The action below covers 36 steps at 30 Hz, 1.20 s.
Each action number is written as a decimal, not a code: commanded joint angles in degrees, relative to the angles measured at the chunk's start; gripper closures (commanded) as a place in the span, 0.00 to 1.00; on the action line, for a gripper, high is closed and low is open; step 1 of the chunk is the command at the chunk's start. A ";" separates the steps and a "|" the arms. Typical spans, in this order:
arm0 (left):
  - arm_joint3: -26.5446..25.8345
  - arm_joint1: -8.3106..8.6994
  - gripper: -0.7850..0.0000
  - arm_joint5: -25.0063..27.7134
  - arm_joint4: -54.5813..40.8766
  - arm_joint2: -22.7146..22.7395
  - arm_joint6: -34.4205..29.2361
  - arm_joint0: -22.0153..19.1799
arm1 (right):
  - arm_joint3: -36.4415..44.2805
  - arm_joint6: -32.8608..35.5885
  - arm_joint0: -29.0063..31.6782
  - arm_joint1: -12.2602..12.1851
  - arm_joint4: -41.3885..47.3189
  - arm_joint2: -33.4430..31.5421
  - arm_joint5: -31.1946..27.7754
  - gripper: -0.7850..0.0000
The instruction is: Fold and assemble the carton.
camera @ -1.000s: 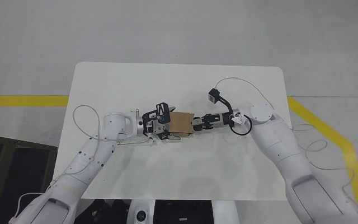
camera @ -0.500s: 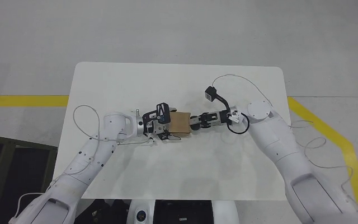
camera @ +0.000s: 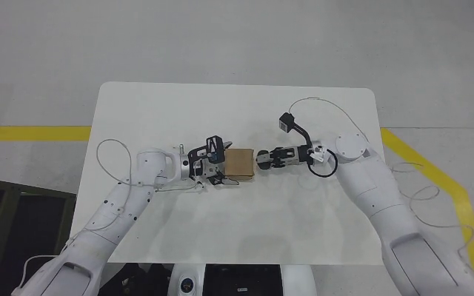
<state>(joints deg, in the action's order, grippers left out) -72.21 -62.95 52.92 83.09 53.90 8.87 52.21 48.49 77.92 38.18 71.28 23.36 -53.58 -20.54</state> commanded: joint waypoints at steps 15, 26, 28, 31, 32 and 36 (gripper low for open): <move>-1.44 3.14 0.00 5.08 -13.13 10.35 -2.78 3.59 | 7.91 -3.30 3.48 -3.99 -2.66 -10.09 -5.89 0.52; -0.53 4.80 0.00 1.34 -27.28 16.91 -11.16 1.11 | 8.57 -11.59 3.99 -5.82 -8.32 -15.35 -17.41 0.00; 0.40 4.69 0.00 -0.13 -28.74 16.98 -12.40 -0.06 | 8.29 -14.41 3.66 -6.13 -11.51 -16.00 -20.22 0.00; 1.81 4.51 0.00 -2.20 -30.50 17.03 -13.99 -1.94 | 7.40 -19.99 3.07 -6.50 -16.37 -17.33 -24.03 0.00; 2.22 4.47 0.00 -2.37 -30.90 17.05 -14.36 -2.52 | 7.17 -22.08 2.89 -6.59 -17.81 -17.79 -24.82 0.00; 3.75 4.54 0.00 -2.69 -31.58 17.66 -15.54 -4.36 | 6.62 -28.22 2.09 -7.04 -22.30 -19.52 -27.13 0.00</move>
<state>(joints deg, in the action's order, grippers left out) -68.82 -58.46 50.17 51.64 71.36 -6.44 48.20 55.24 51.08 40.50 64.37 2.04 -72.67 -47.39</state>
